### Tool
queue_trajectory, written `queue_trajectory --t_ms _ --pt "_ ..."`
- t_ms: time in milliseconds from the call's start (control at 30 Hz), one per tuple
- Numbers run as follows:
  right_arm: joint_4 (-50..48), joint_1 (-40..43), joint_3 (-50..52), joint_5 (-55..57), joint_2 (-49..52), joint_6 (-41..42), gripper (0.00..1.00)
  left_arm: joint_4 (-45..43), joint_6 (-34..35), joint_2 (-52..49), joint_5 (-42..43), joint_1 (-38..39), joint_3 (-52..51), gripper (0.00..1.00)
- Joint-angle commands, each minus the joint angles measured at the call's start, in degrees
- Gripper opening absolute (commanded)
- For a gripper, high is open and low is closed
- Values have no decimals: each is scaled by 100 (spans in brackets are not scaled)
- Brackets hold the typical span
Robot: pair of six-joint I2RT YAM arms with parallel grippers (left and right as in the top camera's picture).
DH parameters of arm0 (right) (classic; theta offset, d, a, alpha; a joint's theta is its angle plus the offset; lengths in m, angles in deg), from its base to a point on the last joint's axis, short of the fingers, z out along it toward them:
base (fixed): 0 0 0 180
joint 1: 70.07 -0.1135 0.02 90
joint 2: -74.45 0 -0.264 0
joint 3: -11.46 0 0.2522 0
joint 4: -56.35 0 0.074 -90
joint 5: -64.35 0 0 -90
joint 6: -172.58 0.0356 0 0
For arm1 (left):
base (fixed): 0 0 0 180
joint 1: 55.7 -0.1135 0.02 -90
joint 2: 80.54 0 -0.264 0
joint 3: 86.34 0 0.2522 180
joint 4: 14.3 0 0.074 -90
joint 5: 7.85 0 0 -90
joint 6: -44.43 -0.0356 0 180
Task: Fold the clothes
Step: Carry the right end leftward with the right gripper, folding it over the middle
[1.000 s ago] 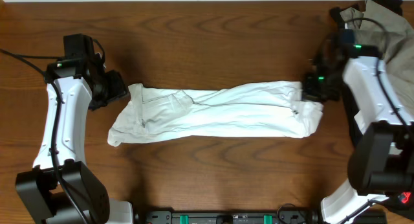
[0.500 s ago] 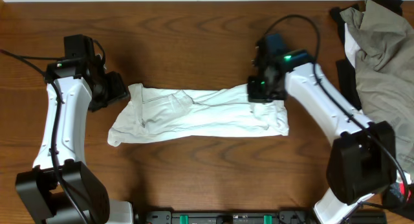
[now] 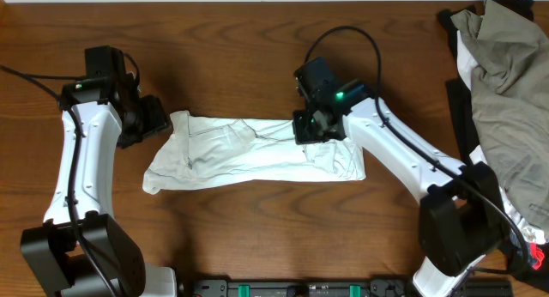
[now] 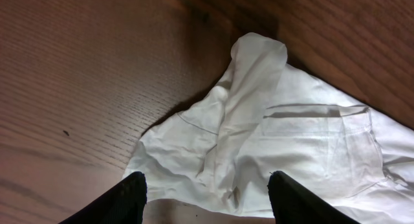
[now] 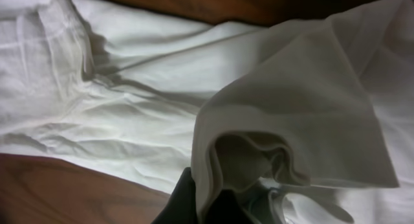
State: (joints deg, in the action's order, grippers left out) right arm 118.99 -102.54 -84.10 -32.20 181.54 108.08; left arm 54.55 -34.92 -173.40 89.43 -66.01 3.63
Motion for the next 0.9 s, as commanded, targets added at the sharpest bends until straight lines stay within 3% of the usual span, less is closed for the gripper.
queue_trajectory --t_ms 0,267,500,867 --pt "-50 -162 -48 31 232 105 1 13 -7 -37 -42 -28 4 63" --pt "-271 -389 -48 -24 308 68 9 13 -7 -37 -42 -28 0 63" --pt "-516 -599 -48 -568 308 -772 38 11 -7 -37 -42 -28 0 63" --pt "-275 -238 -70 341 -166 -680 38 11 -9 -37 -42 -28 0 63"
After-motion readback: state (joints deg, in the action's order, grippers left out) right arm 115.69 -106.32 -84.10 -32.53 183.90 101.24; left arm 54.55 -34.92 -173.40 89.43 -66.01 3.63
